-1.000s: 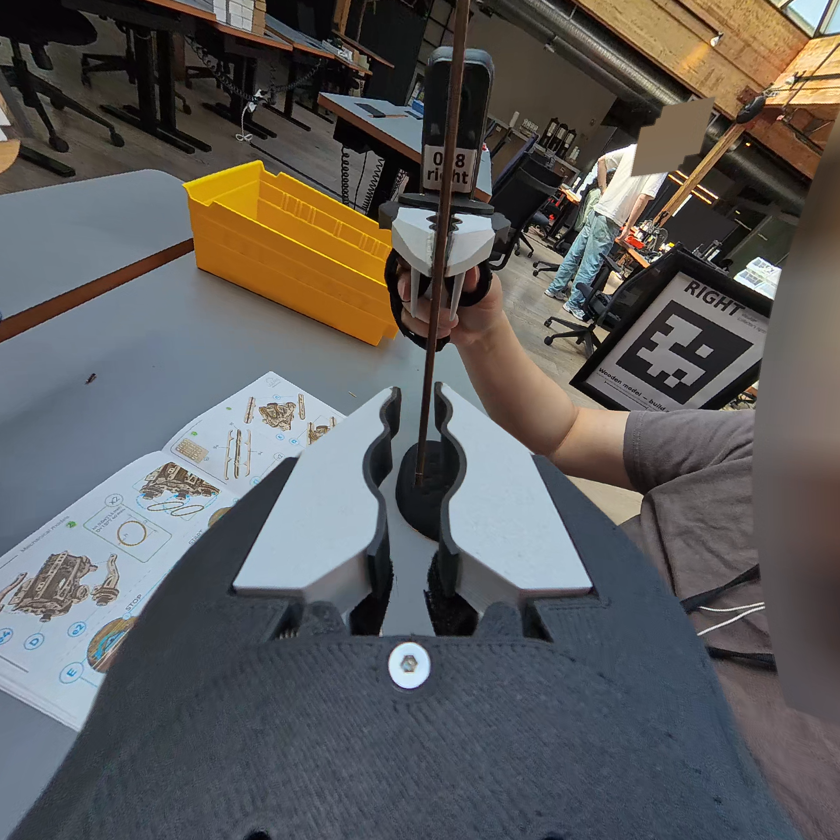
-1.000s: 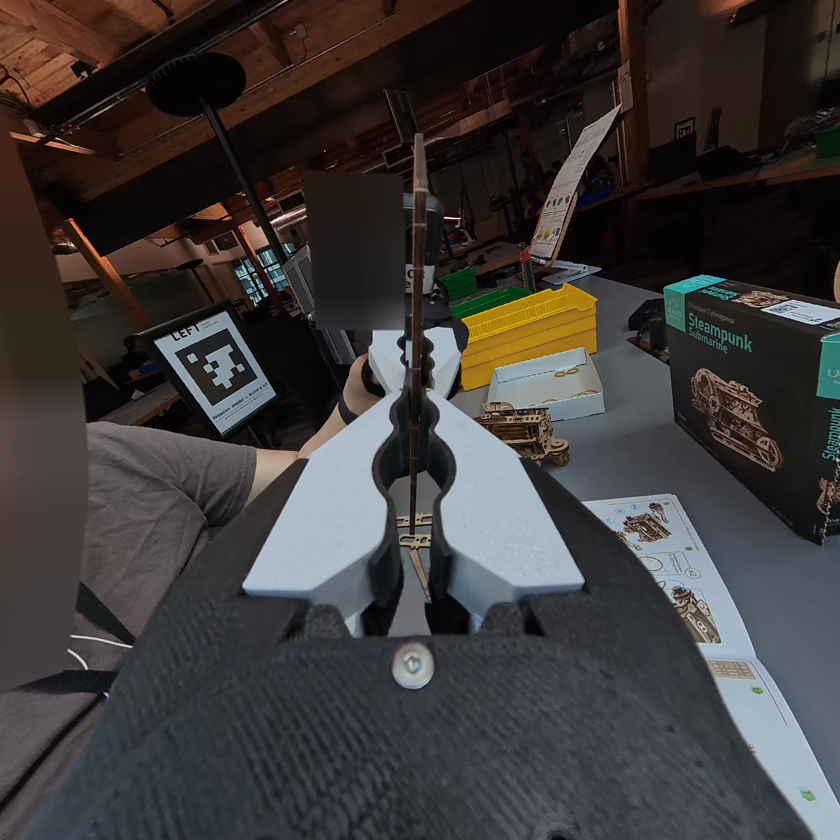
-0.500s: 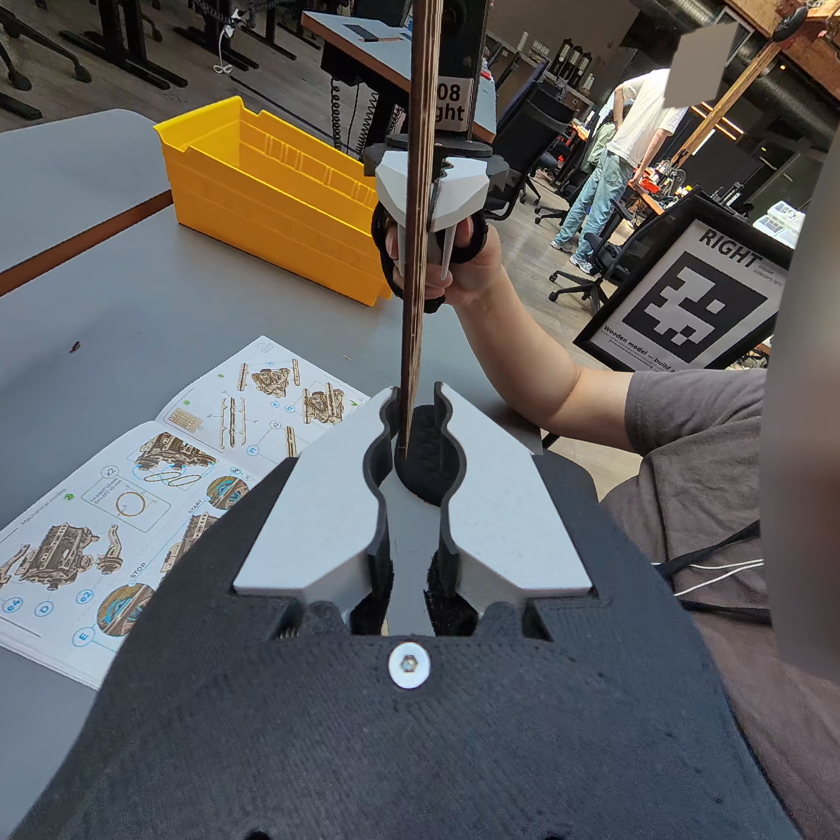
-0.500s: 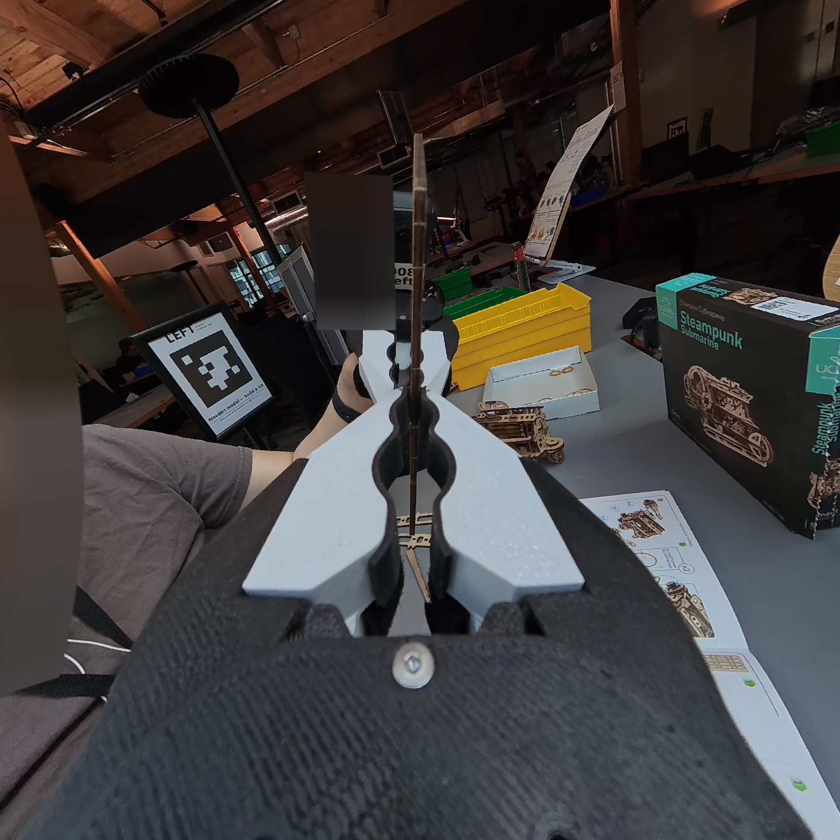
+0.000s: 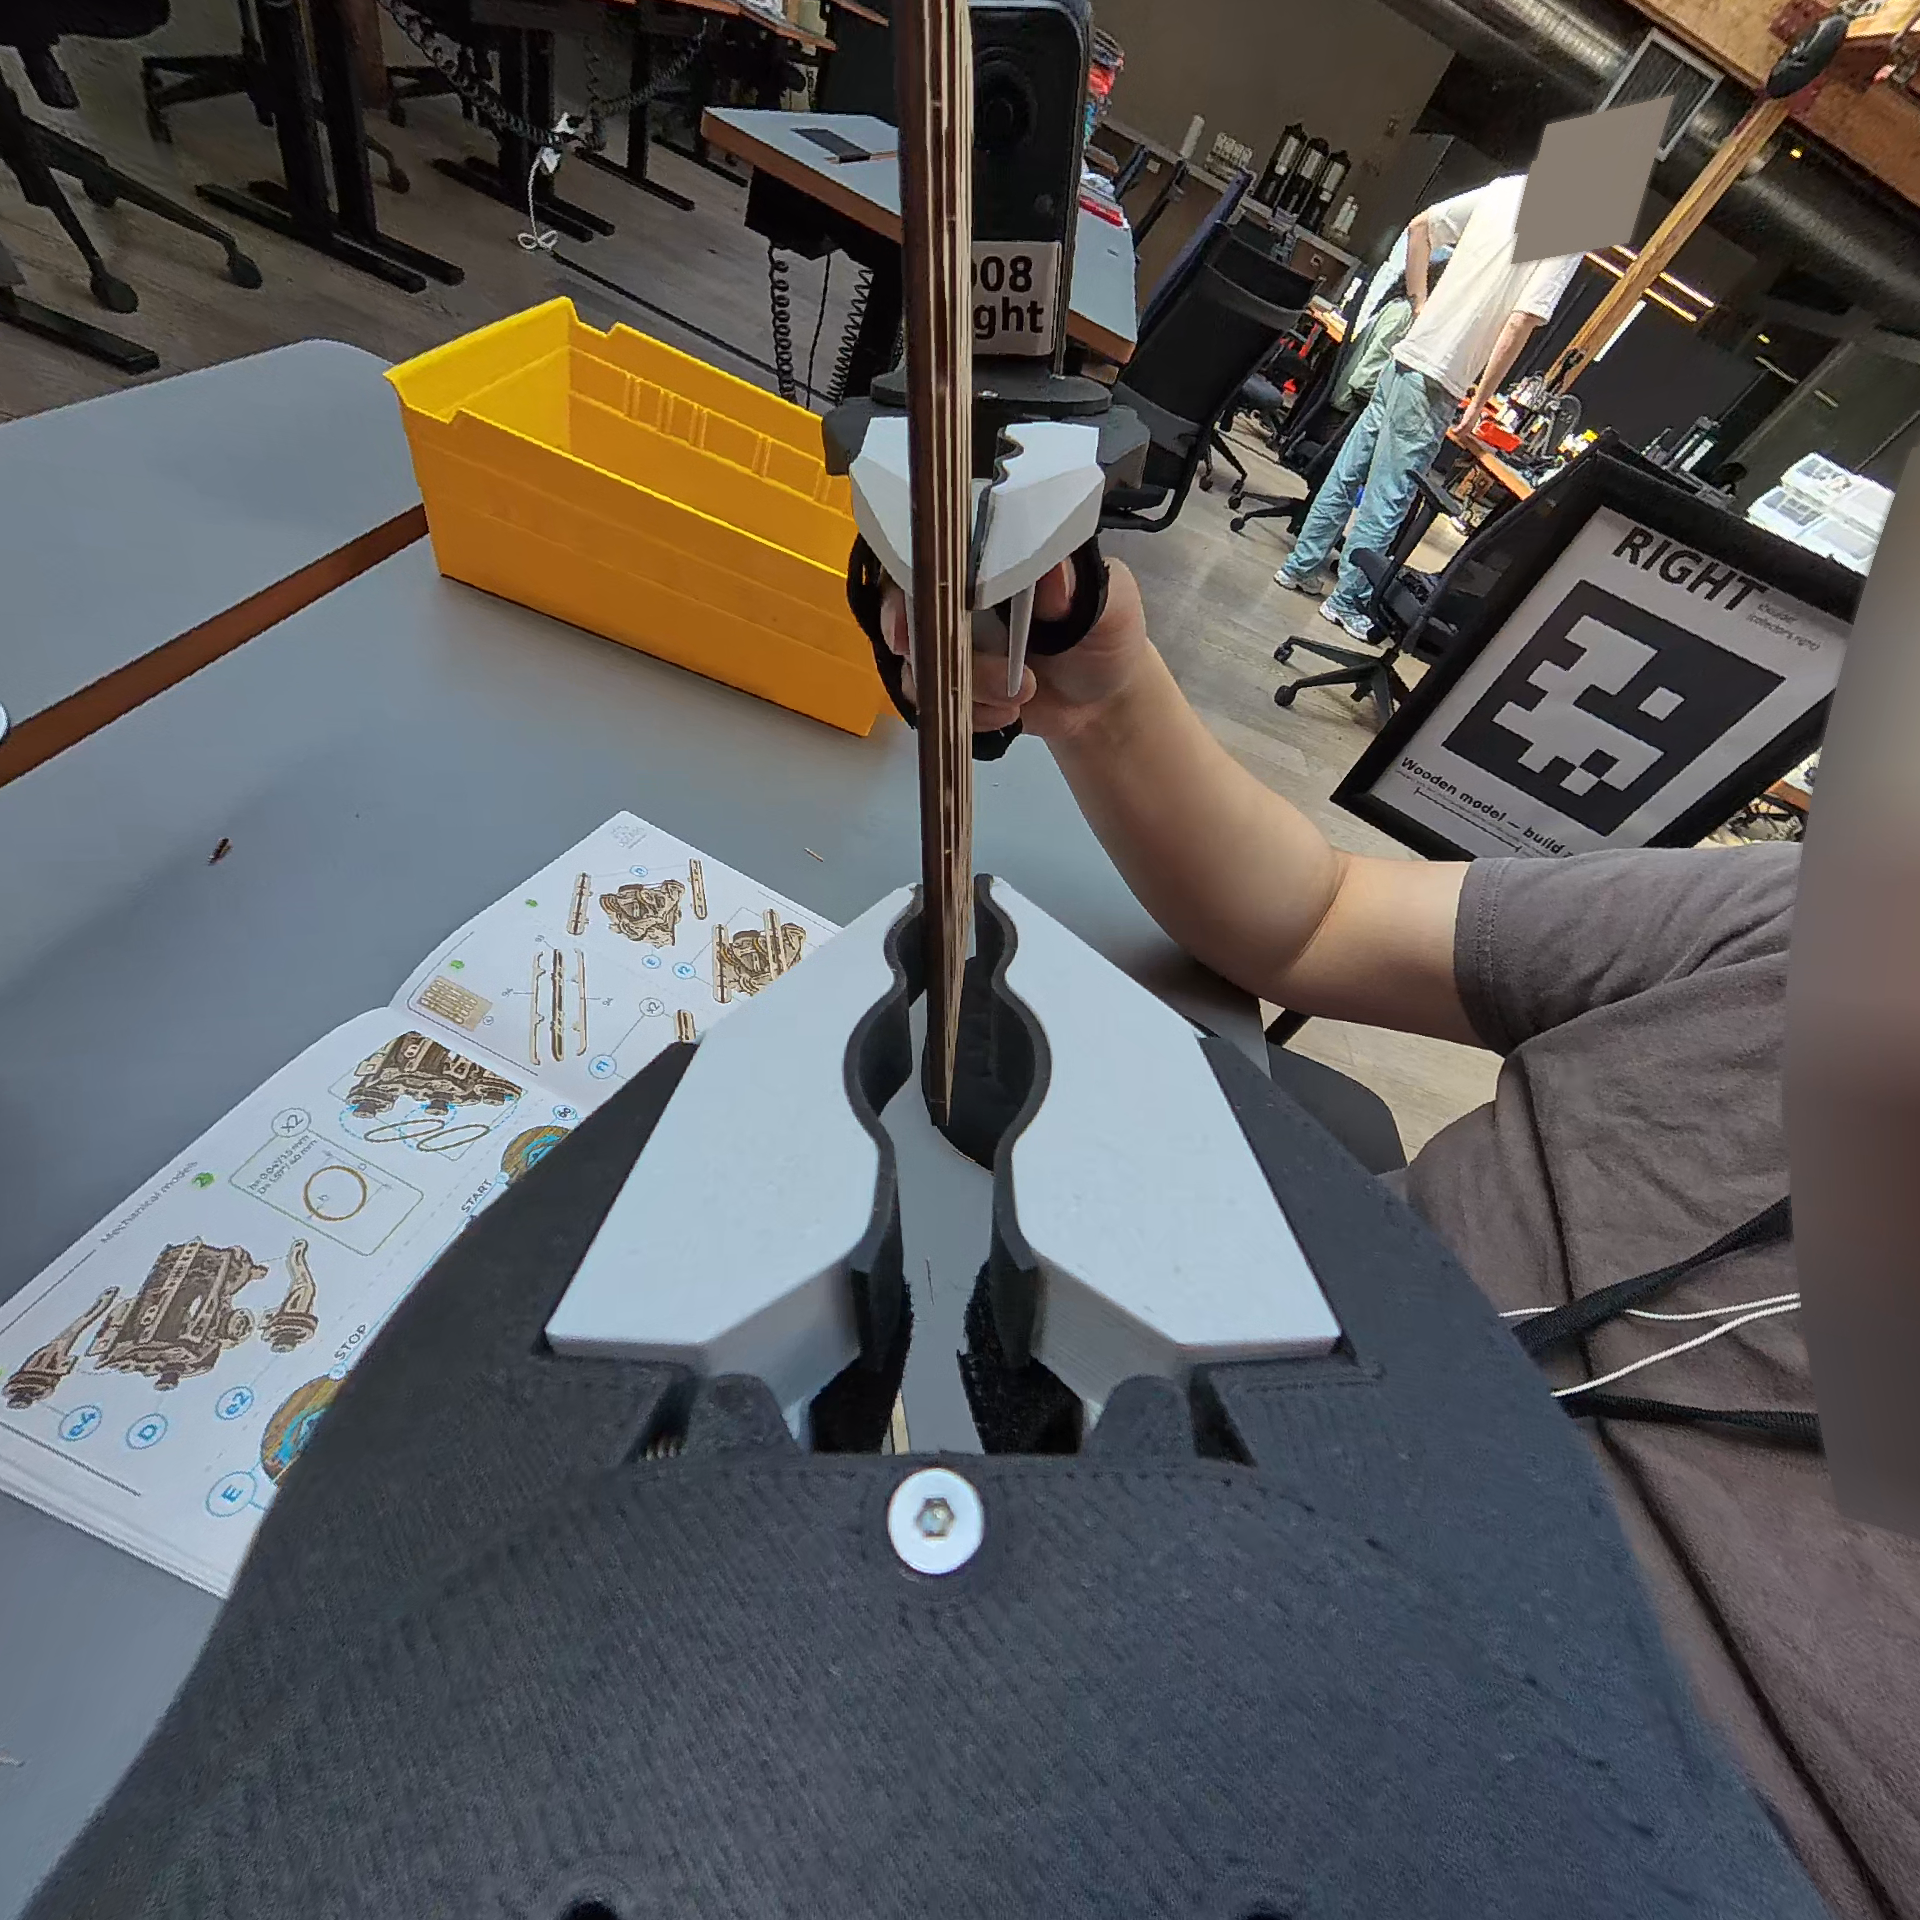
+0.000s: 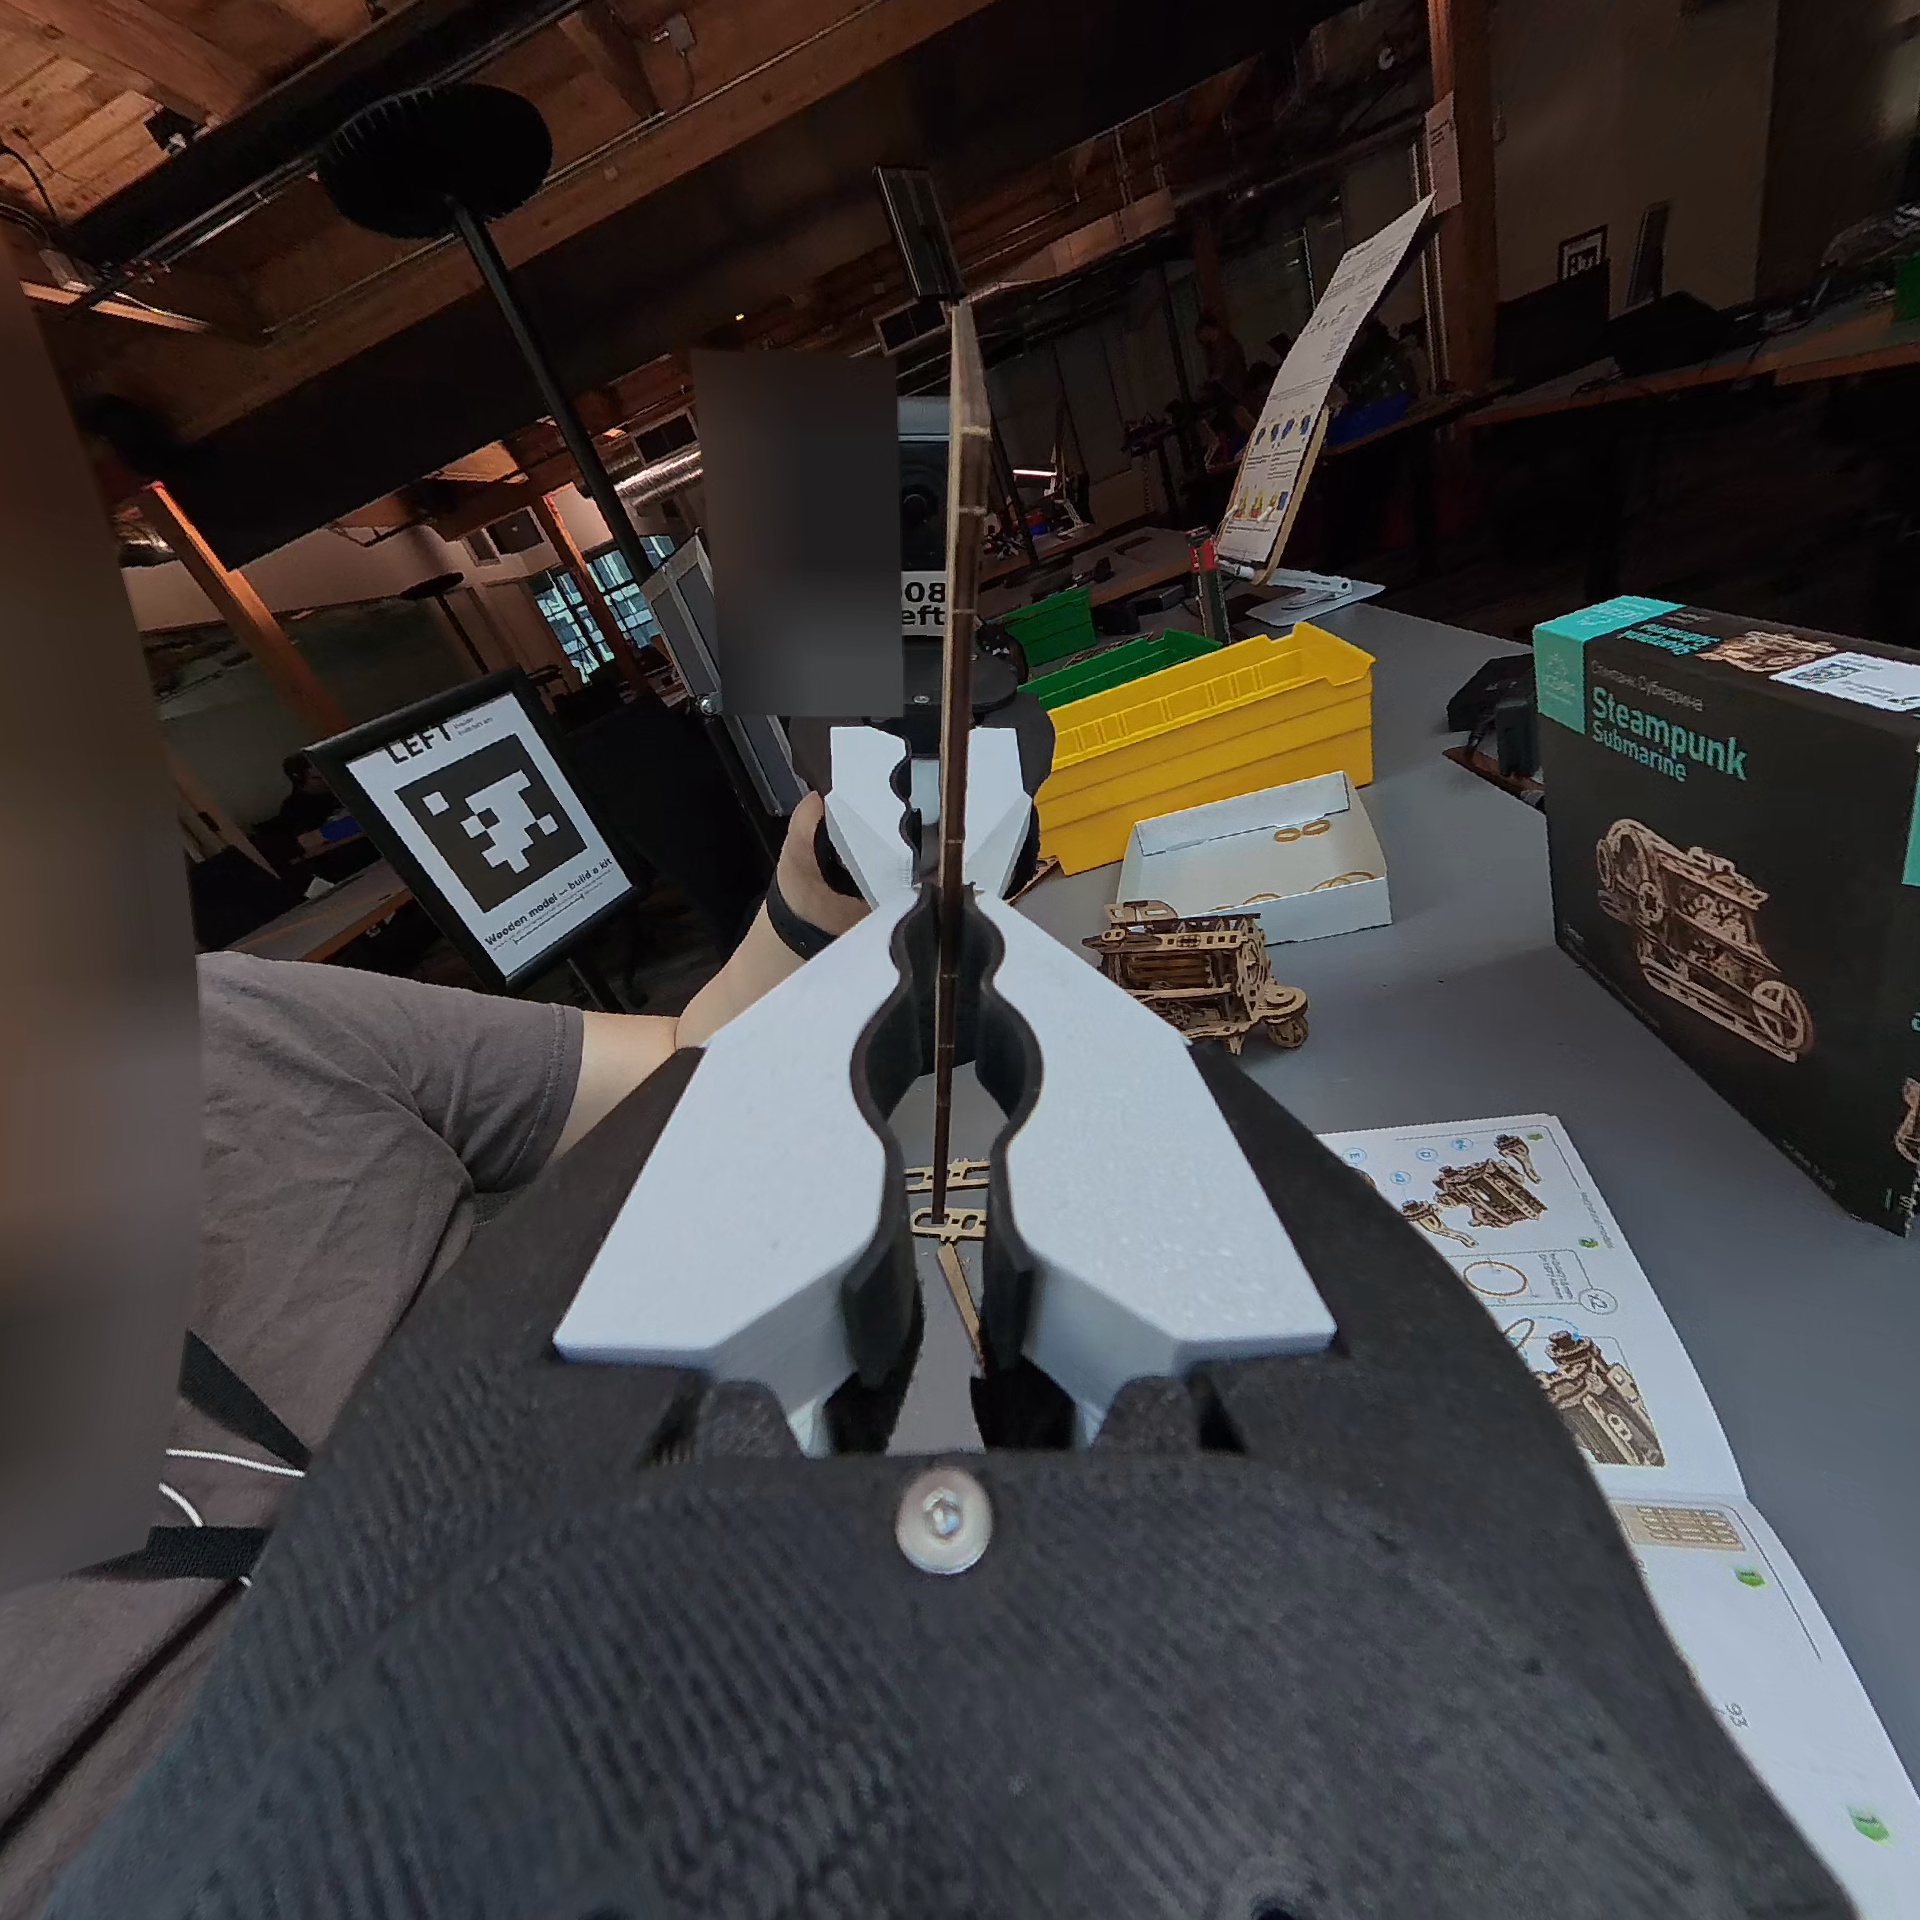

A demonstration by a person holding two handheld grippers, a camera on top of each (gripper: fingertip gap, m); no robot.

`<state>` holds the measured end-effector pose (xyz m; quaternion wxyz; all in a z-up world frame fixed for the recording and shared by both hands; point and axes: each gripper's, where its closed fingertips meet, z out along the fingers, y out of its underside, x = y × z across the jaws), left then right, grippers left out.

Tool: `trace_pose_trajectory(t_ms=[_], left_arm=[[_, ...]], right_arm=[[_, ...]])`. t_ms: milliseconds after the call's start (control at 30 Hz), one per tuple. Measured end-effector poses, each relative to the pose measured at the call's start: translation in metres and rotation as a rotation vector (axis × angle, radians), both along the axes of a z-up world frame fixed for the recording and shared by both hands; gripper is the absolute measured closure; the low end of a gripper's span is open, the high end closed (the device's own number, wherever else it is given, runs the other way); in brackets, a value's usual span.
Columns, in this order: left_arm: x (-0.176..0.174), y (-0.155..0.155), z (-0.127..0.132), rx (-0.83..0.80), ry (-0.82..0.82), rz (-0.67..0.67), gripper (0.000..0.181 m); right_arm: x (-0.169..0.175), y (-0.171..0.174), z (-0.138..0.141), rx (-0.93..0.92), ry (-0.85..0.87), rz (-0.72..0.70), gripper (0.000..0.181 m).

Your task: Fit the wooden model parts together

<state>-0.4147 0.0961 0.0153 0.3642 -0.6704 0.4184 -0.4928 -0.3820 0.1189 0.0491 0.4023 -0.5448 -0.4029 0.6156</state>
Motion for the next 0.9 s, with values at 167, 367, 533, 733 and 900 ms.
trace_pose_trajectory(t_ms=[167, 367, 533, 733, 900], left_arm=[[0.000, 0.000, 0.002, 0.007, -0.008, 0.004, 0.177], [-0.005, 0.004, 0.008, 0.021, -0.036, 0.020, 0.179], [-0.007, 0.004, 0.010, 0.025, -0.040, 0.026, 0.179], [-0.008, 0.006, 0.012, 0.029, -0.052, 0.039, 0.179], [-0.011, 0.007, 0.015, 0.034, -0.064, 0.053, 0.179]], right_arm=[[-0.002, -0.002, -0.002, -0.004, -0.006, 0.012, 0.181], [-0.011, -0.006, -0.011, -0.005, -0.050, 0.037, 0.181], [-0.018, -0.010, -0.018, -0.001, -0.080, 0.055, 0.181], [-0.025, -0.015, -0.029, -0.011, -0.126, 0.084, 0.181], [-0.031, -0.018, -0.036, -0.013, -0.155, 0.101, 0.181]])
